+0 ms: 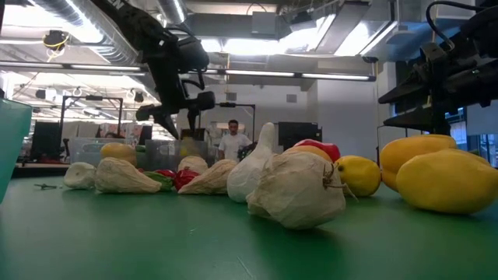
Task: Sort produce into baskets
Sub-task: Put the lemon into the black bin
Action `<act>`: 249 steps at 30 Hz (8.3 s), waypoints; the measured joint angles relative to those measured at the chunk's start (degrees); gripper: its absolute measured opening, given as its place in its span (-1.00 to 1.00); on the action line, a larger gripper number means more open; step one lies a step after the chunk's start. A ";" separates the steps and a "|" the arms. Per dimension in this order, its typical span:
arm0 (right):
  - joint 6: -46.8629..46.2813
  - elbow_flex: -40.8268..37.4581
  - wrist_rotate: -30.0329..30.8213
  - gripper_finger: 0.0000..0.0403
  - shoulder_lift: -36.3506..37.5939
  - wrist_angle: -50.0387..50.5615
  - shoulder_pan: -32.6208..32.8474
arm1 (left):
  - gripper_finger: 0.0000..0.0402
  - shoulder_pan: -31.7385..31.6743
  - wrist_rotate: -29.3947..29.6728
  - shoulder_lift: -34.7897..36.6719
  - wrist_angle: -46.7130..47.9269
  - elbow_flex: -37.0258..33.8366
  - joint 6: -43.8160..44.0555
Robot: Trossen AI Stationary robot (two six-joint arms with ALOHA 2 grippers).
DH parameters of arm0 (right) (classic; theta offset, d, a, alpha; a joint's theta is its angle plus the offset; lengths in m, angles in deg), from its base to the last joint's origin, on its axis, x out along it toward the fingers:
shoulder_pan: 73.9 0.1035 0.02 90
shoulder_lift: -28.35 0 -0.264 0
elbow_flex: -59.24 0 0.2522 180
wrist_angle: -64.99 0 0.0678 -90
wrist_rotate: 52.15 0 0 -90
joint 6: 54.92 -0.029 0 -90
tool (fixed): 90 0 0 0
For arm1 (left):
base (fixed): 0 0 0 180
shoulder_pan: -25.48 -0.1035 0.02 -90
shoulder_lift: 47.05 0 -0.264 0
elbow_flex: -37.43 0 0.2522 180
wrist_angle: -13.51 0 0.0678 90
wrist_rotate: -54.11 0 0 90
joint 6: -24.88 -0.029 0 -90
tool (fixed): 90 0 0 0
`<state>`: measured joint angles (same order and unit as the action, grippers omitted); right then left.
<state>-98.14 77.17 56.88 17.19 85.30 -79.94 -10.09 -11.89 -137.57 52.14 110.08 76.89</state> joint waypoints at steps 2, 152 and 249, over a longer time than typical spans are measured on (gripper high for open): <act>0.01 0.00 0.00 0.30 0.00 0.00 0.01 | 0.08 0.00 -0.23 0.00 -0.01 0.00 -0.72; -0.39 -0.07 0.94 0.30 -0.70 0.00 0.02 | 0.35 2.82 8.70 -7.10 -8.34 6.69 -13.07; -1.31 -0.07 1.31 0.30 -0.72 0.07 0.00 | 0.22 24.18 15.41 -2.39 0.73 9.40 -13.01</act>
<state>-99.45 77.10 58.19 16.47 85.36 -79.94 14.08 3.52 -139.96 52.87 119.48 63.88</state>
